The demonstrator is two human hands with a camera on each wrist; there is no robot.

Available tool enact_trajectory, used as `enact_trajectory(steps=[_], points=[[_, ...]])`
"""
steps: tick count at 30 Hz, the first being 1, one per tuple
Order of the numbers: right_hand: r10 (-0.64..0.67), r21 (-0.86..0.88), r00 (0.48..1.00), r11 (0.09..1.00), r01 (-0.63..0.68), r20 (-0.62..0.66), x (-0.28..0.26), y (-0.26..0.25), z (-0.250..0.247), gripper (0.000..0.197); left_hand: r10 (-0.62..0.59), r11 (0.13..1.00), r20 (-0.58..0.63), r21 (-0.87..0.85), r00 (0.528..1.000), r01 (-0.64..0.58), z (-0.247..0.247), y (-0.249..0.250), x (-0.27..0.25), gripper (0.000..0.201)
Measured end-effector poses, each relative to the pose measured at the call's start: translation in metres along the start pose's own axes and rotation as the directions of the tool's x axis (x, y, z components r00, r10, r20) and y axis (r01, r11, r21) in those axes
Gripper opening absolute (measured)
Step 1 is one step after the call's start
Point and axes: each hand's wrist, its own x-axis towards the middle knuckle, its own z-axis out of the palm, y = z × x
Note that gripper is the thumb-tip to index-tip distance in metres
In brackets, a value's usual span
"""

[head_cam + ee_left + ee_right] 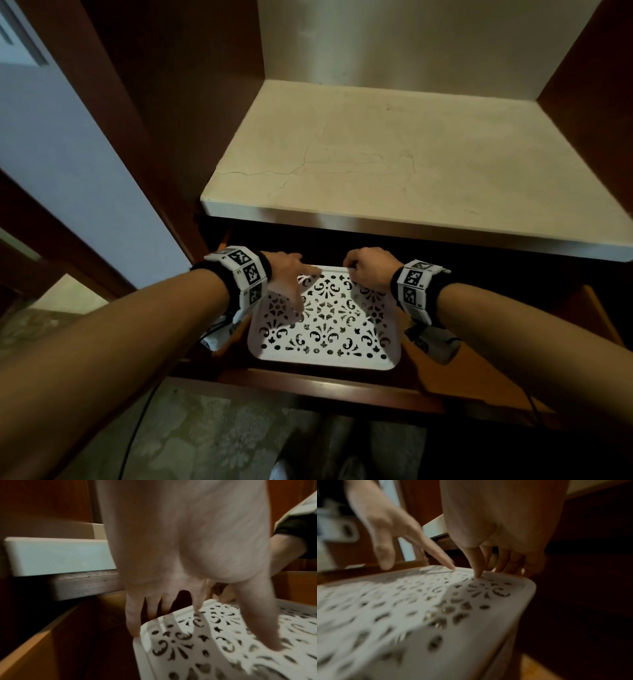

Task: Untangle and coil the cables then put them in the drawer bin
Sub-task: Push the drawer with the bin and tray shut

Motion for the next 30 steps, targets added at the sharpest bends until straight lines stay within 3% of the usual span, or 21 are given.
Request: enact_trajectory(steps=[2,6,9,13,18,30], points=[[-0.059,-0.103,0.998,0.993,0.062,0.030,-0.008,-0.003,0.001,0.049,0.006,0.999,0.042,0.035,0.999,-0.007,0.001,0.002,-0.002,0.101],[-0.104,-0.270,0.953,0.945,0.184,0.284,-0.031,-0.015,0.008,0.110,0.009,0.994,0.076,0.110,0.997,-0.017,0.005,0.008,-0.003,0.110],[-0.056,-0.392,0.920,0.893,0.219,0.387,-0.038,-0.018,0.016,0.132,-0.025,0.990,0.091,0.142,0.996,0.012,0.008,0.016,-0.007,0.117],[-0.014,-0.439,0.914,0.874,0.208,0.405,-0.034,-0.015,0.024,0.138,-0.017,0.983,0.000,0.180,1.000,0.017,0.023,0.017,-0.007,0.124],[0.002,-0.457,0.910,0.865,0.207,0.415,-0.034,-0.018,0.029,0.139,-0.074,0.952,0.039,0.301,0.997,0.059,0.032,0.015,0.001,0.139],[0.063,-0.468,0.906,0.870,0.155,0.418,-0.054,-0.019,0.017,0.132,-0.032,0.972,0.030,0.233,0.999,0.024,0.024,0.004,-0.005,0.124]])
